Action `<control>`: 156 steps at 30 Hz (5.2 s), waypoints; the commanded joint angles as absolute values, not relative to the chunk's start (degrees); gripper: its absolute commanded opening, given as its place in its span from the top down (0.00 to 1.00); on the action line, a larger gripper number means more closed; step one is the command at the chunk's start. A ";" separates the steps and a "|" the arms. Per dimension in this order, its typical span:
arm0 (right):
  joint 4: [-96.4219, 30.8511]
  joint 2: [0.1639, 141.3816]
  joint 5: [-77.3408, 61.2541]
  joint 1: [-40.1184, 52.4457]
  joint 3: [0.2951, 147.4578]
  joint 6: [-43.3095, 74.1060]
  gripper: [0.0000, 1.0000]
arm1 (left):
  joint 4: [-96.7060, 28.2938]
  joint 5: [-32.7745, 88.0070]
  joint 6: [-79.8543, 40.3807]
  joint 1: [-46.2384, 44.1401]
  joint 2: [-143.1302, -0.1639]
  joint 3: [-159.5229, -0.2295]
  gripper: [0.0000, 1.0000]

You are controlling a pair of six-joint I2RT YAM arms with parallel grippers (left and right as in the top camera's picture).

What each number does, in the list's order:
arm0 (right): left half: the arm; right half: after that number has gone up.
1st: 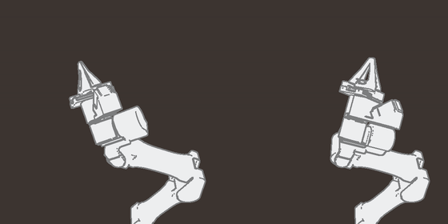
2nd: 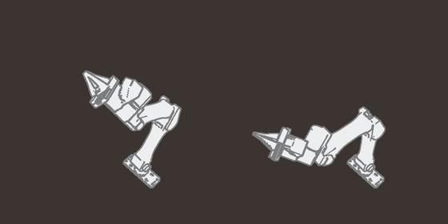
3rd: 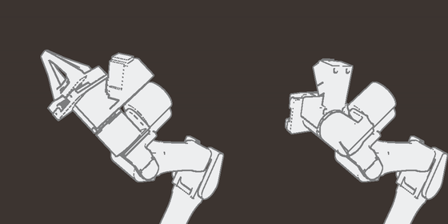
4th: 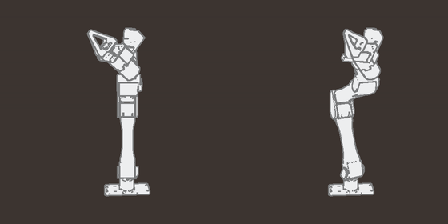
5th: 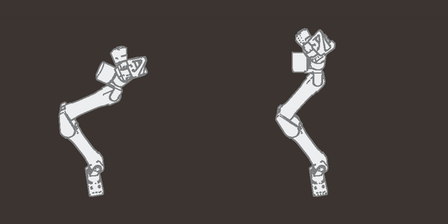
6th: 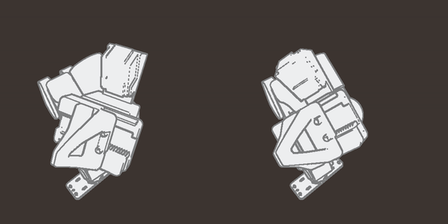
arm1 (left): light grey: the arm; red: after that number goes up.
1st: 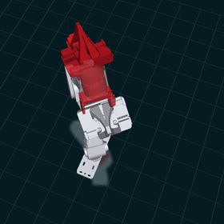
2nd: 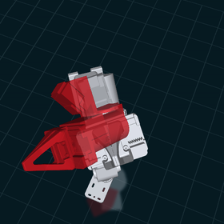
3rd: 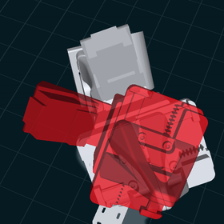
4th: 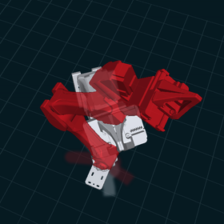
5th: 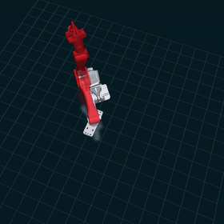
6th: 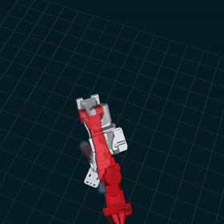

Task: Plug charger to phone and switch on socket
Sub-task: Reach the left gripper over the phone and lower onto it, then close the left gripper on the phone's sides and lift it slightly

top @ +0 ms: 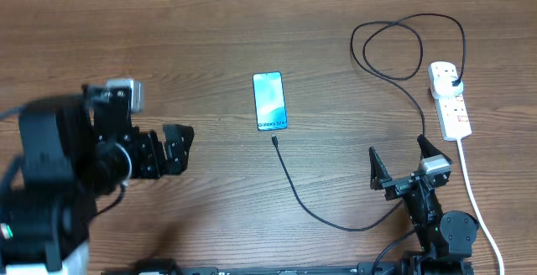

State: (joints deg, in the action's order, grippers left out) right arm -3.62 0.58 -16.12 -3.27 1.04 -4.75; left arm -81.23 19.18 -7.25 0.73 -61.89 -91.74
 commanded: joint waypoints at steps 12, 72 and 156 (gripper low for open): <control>-3.36 0.16 -15.90 -2.96 0.47 -4.99 0.00 | -87.39 20.38 -15.20 -18.22 -97.69 -108.05 0.00; -3.36 0.16 -15.90 -2.96 0.47 -4.99 0.00 | -54.17 -6.17 -34.92 -30.02 -133.84 -105.21 0.00; -3.36 0.16 -15.90 -2.96 0.47 -4.99 0.00 | -54.30 0.80 -21.02 -27.31 -133.84 -102.37 0.04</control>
State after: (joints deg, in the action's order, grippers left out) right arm -3.64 0.58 -16.12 -3.27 1.04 -4.73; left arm -54.04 -2.24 -21.15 -27.38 -132.35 -104.14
